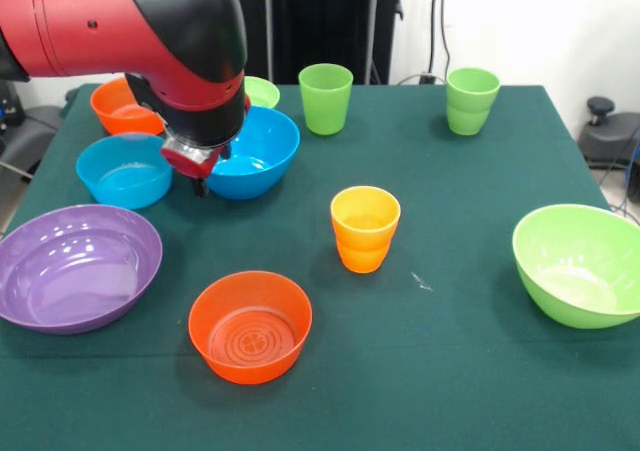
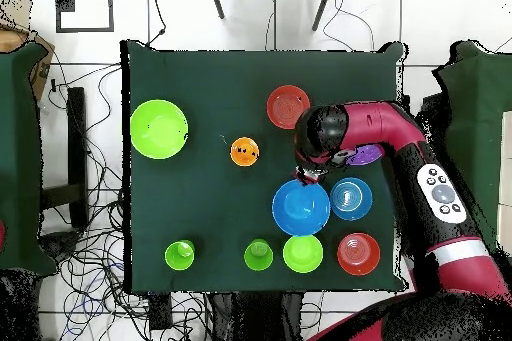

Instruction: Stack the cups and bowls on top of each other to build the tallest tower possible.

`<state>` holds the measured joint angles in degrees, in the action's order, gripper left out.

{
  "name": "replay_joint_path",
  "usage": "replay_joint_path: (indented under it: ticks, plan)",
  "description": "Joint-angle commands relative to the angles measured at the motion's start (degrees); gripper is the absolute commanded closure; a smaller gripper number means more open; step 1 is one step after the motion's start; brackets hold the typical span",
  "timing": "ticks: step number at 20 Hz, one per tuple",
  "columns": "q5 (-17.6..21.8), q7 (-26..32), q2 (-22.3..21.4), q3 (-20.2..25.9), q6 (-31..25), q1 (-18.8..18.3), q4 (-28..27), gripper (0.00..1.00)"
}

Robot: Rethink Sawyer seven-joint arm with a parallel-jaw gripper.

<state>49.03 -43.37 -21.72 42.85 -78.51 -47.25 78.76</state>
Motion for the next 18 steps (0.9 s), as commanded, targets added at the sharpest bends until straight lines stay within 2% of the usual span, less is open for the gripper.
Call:
replay_joint_path:
  ticks: [1, 18]
  plan:
    - [3.6, 10.2, 0.9, -3.7, 0.6, 1.7, -1.3, 0.0]
    - [3.8, 7.7, 3.6, -5.0, 2.4, 1.0, -1.9, 0.0]
